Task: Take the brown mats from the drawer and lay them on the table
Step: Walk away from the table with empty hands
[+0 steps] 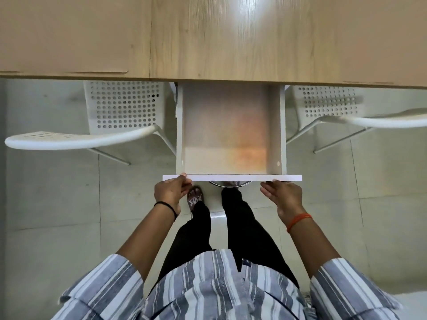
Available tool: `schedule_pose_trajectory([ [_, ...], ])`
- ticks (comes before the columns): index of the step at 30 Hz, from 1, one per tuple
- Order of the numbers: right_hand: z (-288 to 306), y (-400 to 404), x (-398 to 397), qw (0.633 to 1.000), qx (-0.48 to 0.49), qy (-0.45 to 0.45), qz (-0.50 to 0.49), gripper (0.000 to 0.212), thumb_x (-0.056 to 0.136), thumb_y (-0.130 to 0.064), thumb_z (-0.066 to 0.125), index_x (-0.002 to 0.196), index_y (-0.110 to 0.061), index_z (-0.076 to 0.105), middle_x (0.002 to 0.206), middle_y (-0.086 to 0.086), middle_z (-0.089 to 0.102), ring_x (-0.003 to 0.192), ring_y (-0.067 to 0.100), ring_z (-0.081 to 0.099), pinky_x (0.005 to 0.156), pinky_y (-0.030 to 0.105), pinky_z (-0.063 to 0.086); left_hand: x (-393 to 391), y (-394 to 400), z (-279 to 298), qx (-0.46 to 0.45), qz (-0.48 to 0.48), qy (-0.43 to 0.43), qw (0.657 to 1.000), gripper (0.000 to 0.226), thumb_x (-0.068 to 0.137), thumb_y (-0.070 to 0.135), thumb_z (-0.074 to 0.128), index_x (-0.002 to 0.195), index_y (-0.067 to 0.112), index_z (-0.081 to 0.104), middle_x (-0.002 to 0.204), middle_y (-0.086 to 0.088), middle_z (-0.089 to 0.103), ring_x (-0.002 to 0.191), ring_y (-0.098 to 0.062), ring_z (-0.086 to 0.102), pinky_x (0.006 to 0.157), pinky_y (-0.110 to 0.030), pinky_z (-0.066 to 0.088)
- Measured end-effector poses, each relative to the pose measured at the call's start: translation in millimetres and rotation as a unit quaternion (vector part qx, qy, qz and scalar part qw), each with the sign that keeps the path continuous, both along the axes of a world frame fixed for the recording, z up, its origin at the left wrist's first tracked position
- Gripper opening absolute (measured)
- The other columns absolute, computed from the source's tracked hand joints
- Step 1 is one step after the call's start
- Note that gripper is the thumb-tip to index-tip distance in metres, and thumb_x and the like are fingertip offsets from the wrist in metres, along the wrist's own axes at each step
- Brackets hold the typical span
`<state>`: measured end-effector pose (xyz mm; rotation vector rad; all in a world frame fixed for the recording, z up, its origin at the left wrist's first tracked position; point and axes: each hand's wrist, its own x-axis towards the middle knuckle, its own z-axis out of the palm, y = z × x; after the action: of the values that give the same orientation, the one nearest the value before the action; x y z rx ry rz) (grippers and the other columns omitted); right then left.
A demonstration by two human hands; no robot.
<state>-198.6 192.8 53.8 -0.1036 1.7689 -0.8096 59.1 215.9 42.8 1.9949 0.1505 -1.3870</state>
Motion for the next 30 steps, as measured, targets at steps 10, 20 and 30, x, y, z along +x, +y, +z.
schedule_pose_trajectory([
  [10,-12,-105,-10,0.999,0.008,0.003,0.053,0.011,0.096,-0.001,0.057,0.103,0.008,0.059,0.096,0.023,0.063,0.074,0.03,0.067,0.052,0.026,0.06,2,-98,-4,-0.047,0.138,0.05,0.988,0.011,0.087,0.005,0.069,0.087,0.0,0.059,0.089,-0.015,0.067,0.073,-0.022,0.069,0.072,-0.027,0.06],
  [20,-11,-219,-6,0.998,-0.035,-0.007,0.058,0.01,0.097,0.005,0.049,0.102,-0.001,0.054,0.106,0.017,0.058,0.101,0.033,0.065,0.072,0.035,0.06,19,-206,-7,-0.087,0.135,0.096,0.982,0.011,0.094,0.0,0.057,0.104,-0.004,0.058,0.106,-0.019,0.065,0.091,-0.023,0.068,0.089,-0.031,0.053],
  [30,-11,-256,-6,0.997,-0.031,-0.073,-0.002,0.051,0.089,0.018,0.035,0.134,0.002,0.053,0.12,0.011,0.062,0.11,0.021,0.062,0.079,0.036,0.056,32,-245,0,-0.126,0.192,0.161,0.96,0.018,0.091,-0.007,0.047,0.081,0.007,0.052,0.082,-0.009,0.069,0.088,-0.022,0.066,0.102,-0.039,0.047],
])
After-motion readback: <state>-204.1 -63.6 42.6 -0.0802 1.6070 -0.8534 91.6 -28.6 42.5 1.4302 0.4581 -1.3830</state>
